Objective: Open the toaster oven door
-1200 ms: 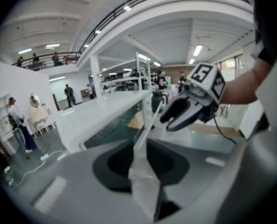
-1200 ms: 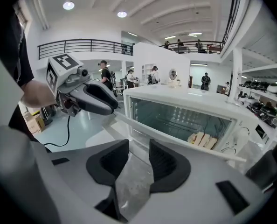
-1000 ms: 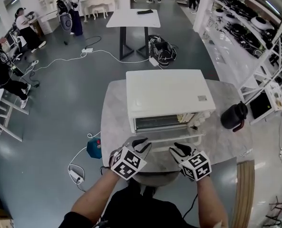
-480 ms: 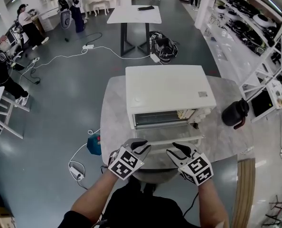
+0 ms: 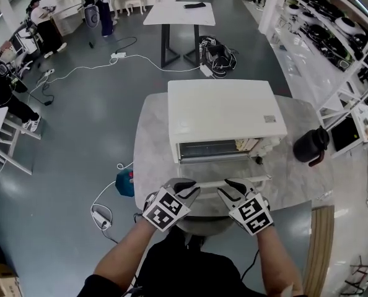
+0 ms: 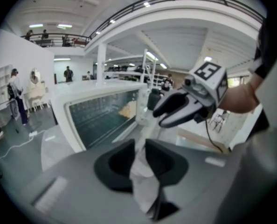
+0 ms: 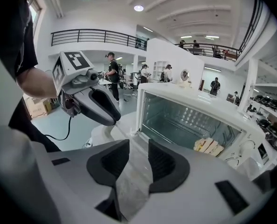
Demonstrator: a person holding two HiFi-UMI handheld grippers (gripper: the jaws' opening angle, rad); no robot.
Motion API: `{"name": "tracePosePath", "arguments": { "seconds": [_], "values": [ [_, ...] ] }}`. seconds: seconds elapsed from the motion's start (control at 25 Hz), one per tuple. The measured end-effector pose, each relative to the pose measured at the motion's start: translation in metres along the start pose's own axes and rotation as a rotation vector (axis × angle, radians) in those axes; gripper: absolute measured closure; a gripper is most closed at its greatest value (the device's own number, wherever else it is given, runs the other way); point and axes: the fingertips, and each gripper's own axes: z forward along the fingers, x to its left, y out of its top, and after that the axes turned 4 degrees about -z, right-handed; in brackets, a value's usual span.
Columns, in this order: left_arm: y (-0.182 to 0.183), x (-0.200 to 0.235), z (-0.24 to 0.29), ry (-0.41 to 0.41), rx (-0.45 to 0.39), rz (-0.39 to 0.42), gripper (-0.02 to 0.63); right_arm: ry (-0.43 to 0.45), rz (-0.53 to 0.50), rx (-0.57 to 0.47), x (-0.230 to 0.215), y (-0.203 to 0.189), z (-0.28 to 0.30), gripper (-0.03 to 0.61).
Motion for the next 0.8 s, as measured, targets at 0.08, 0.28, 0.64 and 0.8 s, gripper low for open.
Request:
{"name": "tracePosePath", "arguments": {
  "seconds": [0.08,0.28,0.64,0.8],
  "values": [
    [-0.004,-0.003,-0.001,-0.004,0.008,-0.007,0.540,0.007,-0.001,0.014,0.004,-0.003,0.004,0.471],
    [-0.015,-0.009,0.003,-0.008,0.012,-0.023,0.540,0.017,0.013,0.028,0.012,-0.014,0.006,0.492],
    [-0.042,-0.021,0.009,-0.028,0.059,-0.086,0.543,0.048,0.074,0.035,0.029,-0.038,0.009,0.512],
    [-0.042,-0.014,0.000,0.000,0.049,-0.120,0.551,0.060,0.105,0.028,0.034,-0.045,0.011,0.514]
  ]
}}
